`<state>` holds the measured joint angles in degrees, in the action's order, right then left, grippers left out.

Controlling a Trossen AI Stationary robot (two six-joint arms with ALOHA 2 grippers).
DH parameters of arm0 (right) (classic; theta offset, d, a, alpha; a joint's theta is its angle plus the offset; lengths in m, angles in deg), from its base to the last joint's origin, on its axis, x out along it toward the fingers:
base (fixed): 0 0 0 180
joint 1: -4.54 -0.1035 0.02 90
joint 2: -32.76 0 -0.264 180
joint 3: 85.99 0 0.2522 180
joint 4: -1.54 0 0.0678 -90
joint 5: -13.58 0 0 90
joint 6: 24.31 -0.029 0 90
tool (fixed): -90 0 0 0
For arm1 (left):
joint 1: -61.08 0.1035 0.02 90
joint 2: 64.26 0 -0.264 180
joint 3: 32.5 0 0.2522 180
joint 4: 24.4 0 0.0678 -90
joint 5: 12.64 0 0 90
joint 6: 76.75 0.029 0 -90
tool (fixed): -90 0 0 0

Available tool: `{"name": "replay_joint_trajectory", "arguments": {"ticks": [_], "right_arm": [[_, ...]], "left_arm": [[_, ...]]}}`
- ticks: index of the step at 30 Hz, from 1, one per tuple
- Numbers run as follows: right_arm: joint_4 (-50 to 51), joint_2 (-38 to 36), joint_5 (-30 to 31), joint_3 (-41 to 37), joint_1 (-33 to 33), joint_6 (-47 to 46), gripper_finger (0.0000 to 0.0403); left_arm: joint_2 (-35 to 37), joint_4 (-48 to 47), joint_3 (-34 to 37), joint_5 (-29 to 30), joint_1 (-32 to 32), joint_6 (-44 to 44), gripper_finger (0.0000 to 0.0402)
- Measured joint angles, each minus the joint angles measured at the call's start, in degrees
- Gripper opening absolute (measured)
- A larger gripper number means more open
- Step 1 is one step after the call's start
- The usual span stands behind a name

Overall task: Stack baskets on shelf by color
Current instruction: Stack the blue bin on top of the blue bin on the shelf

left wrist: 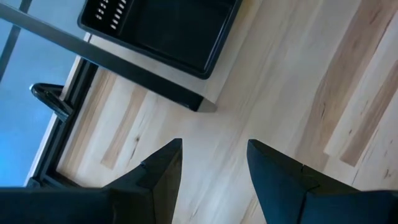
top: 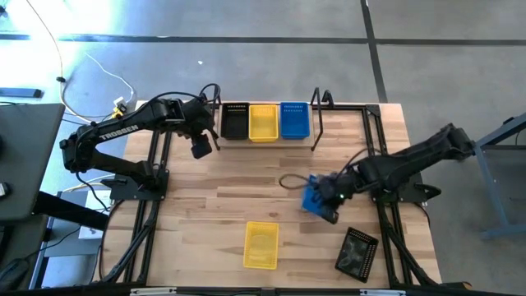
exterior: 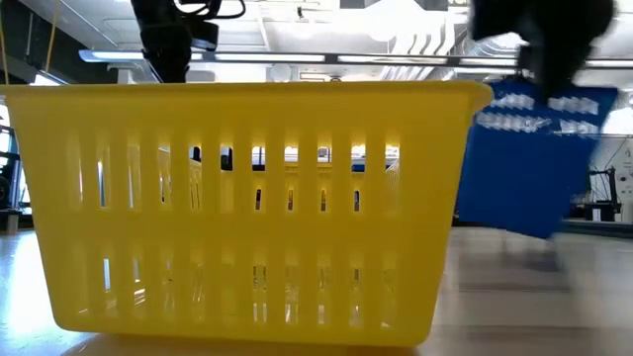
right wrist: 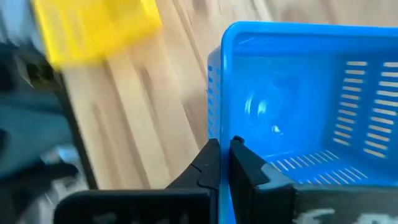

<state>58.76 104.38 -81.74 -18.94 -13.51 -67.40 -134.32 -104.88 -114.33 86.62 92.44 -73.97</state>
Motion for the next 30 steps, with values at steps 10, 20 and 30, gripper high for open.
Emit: {"name": "replay_joint_trajectory", "arguments": {"ticks": [10,20,30], "right_arm": [[-13.01,0.00,0.42,5.50,10.15,4.34,0.0001],[-18.95,0.00,5.39,12.51,19.52,18.86,0.0000],[-18.92,0.00,15.59,17.66,26.34,43.96,0.0000]], "left_arm": [[0.00,0.70,0.00,0.04,0.00,0.43,0.0172],[0.00,0.67,0.00,-0.04,0.02,0.94,0.0172],[0.00,0.63,0.00,-0.11,0.02,-2.32,0.0172]]}}
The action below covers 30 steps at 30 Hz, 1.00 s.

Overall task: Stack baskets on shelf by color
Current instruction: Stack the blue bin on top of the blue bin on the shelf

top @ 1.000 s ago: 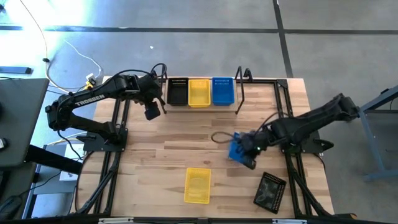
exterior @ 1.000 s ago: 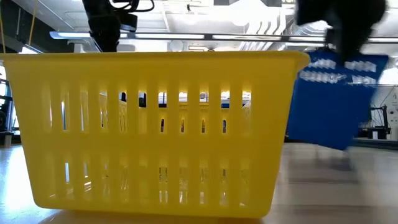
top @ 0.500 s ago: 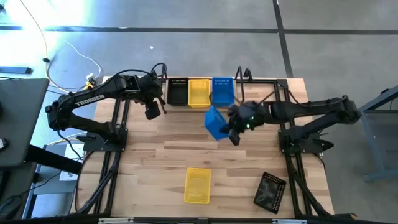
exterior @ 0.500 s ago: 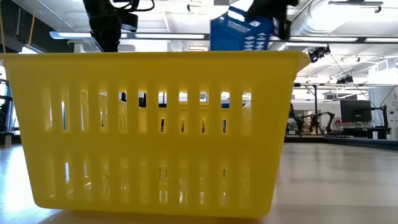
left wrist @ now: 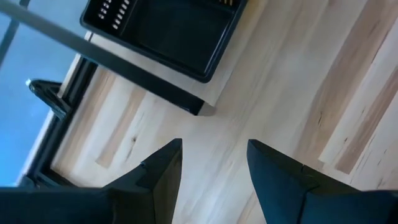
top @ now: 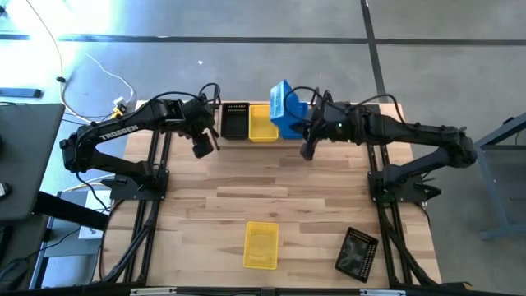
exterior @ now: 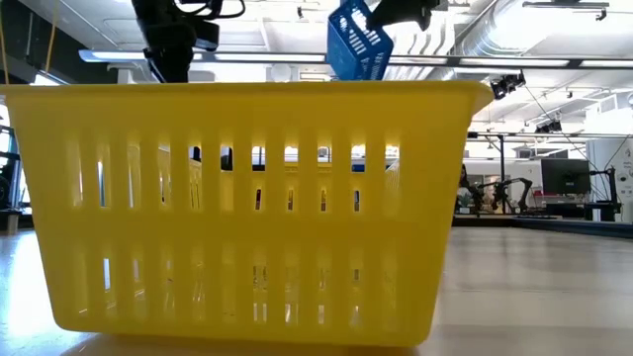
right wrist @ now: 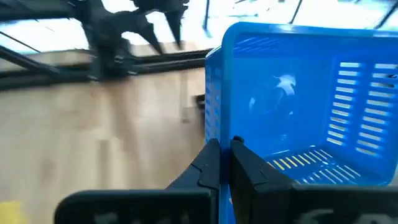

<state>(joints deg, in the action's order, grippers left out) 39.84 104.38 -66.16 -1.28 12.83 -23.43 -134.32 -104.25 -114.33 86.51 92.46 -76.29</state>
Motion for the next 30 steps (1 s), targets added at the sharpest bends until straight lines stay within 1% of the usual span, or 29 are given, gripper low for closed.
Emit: {"name": "replay_joint_trajectory", "arguments": {"ticks": [6,11,17,25,30], "right_arm": [[3.37,0.79,5.94,0.04,2.64,10.48,0.0000],[9.62,4.05,5.76,0.03,5.00,14.70,0.0000],[13.13,8.95,4.79,0.02,6.85,15.75,0.0000],[15.23,13.78,6.18,0.02,9.31,20.67,0.0000],[17.11,16.05,6.14,0.01,10.97,20.99,0.0000]], "left_arm": [[0.00,-0.06,0.00,-0.24,-0.01,-7.59,0.0172],[0.00,-0.06,0.00,-3.55,-0.02,-11.90,0.0172],[0.00,-0.07,-0.02,-4.18,-0.04,-12.39,0.0172],[0.00,-0.06,-0.02,-3.96,-0.04,-12.42,0.0172],[0.00,-0.06,-0.02,-3.93,-0.04,-12.46,0.0172]]}}
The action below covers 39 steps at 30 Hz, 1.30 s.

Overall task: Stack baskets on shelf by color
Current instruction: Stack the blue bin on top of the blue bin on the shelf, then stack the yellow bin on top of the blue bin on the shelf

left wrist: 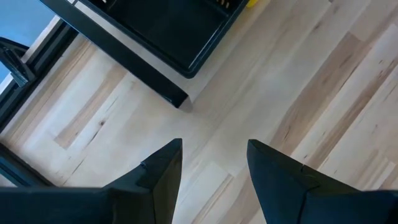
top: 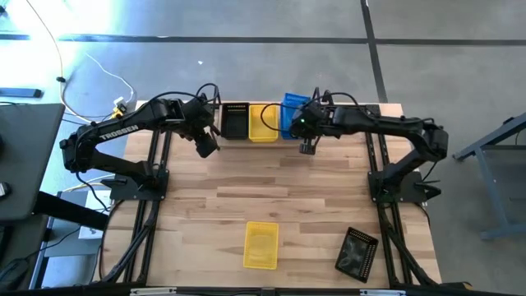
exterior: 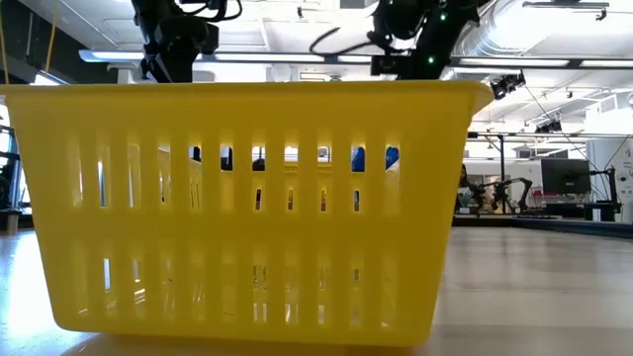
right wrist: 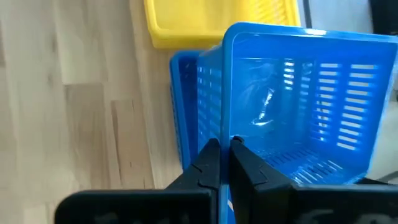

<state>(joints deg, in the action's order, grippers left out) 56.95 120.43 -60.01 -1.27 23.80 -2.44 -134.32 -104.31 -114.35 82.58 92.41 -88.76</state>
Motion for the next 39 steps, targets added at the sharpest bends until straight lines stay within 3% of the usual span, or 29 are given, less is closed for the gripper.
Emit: {"name": "replay_joint_trajectory", "arguments": {"ticks": [14,24,32,39], "right_arm": [[0.30,2.81,0.76,-0.05,0.38,0.94,0.0004],[0.10,2.81,2.15,-0.04,1.41,-0.81,0.0094],[5.90,2.79,0.35,6.31,-0.06,-6.96,0.0109],[12.25,2.74,-11.45,11.00,-1.96,-18.81,0.0110]], "left_arm": [[0.00,0.02,0.00,0.12,0.00,-0.02,0.0172],[0.00,0.02,0.00,-0.11,0.00,-0.02,0.0172],[0.00,0.02,0.00,-1.14,-1.92,-1.40,0.0172],[0.00,0.03,0.00,-1.13,-4.67,-1.41,0.0172]]}}
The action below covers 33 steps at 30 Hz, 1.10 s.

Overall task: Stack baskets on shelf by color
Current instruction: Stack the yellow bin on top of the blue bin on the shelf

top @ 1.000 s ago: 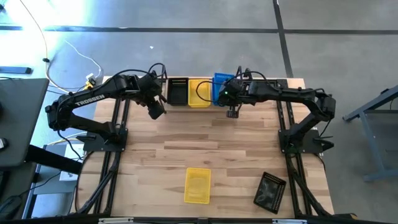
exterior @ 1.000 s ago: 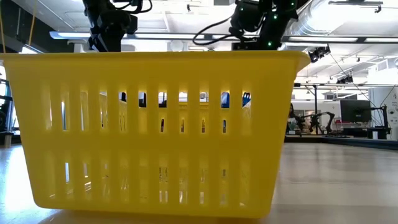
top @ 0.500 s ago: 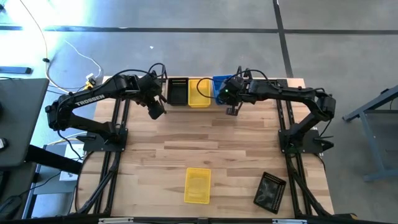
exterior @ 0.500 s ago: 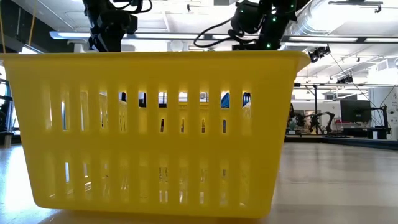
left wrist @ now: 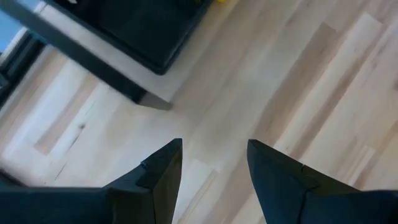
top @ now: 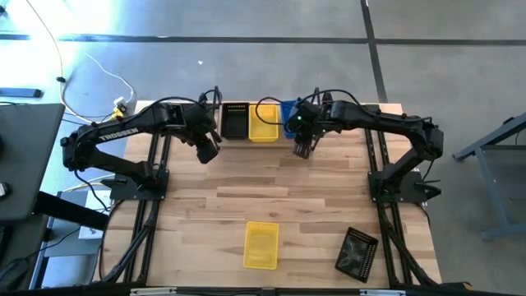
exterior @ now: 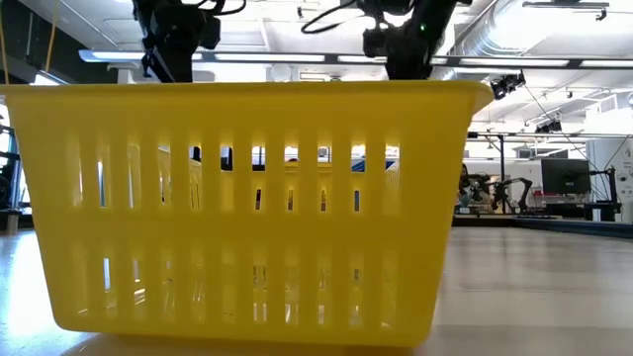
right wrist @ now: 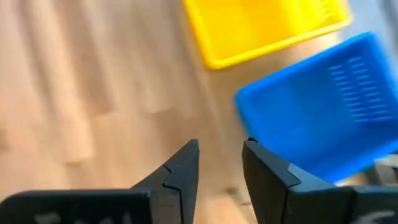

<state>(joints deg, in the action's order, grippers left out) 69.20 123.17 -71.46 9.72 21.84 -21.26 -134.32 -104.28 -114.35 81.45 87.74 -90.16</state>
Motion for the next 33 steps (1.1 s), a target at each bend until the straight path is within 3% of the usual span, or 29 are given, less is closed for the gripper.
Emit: {"name": "replay_joint_trajectory", "arguments": {"ticks": [8,24,33], "right_arm": [[0.66,0.00,-7.13,0.25,-5.04,-15.64,0.0110],[-0.21,0.00,-6.47,-0.21,-21.57,-54.36,0.0110],[-0.82,0.75,-3.45,-0.28,-30.75,-70.81,0.0110]], "left_arm": [[0.00,0.00,0.00,-2.37,-6.99,-0.50,0.0172],[0.00,0.65,0.00,-1.71,-24.69,0.07,0.0172],[0.00,10.02,0.00,-1.71,-33.11,-0.86,0.0172]]}}
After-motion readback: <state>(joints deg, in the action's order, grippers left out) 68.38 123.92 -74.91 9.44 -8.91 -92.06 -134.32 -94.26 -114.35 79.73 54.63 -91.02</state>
